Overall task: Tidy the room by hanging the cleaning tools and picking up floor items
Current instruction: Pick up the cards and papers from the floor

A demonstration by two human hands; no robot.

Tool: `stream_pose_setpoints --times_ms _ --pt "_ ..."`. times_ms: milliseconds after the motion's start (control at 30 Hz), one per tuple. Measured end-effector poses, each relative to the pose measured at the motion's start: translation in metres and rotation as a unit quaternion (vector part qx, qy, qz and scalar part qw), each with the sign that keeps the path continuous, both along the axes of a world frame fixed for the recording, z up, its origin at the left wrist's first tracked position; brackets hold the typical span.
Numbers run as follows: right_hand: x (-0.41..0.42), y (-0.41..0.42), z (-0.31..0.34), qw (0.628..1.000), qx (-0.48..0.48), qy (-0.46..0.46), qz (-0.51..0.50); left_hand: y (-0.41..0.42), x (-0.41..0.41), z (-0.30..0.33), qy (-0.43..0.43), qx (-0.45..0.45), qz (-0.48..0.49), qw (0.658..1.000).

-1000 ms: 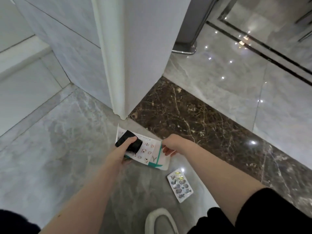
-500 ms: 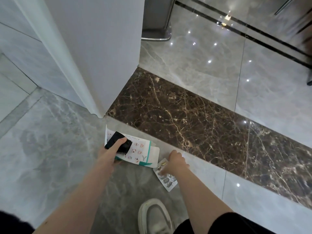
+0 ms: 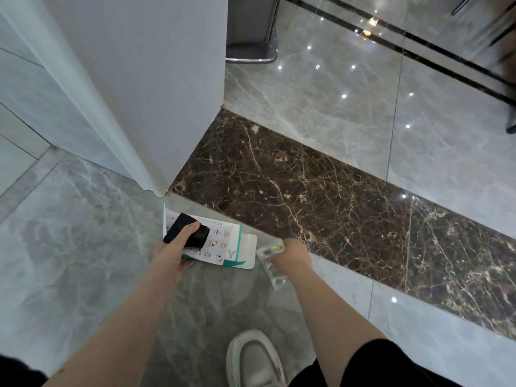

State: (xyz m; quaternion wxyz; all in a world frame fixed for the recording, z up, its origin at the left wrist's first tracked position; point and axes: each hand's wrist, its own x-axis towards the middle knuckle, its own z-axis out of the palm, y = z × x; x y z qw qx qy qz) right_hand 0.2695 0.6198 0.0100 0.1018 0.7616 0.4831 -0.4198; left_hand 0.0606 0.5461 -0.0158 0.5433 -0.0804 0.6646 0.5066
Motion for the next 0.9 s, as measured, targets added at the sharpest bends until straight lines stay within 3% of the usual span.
stream_pose_setpoints --times_ms 167,300,400,633,900 --pt "-0.016 0.035 0.014 0.97 0.152 0.143 -0.126 0.004 0.002 -0.005 -0.013 -0.005 0.012 1.0" --pt "-0.044 0.053 0.026 0.942 0.027 0.281 -0.183 0.017 0.006 -0.007 -0.03 0.004 0.014 0.999" --pt "-0.057 0.06 0.026 0.947 -0.049 0.262 -0.181 0.032 0.005 -0.006 -0.04 0.003 0.003 0.999" --pt "-0.056 0.054 0.031 0.942 -0.064 0.219 -0.245 0.045 0.012 0.006 -0.046 0.013 -0.019 0.999" --pt "-0.019 0.023 0.112 0.923 -0.061 0.195 -0.327 0.028 0.05 0.104 -0.055 -0.006 -0.047 0.997"
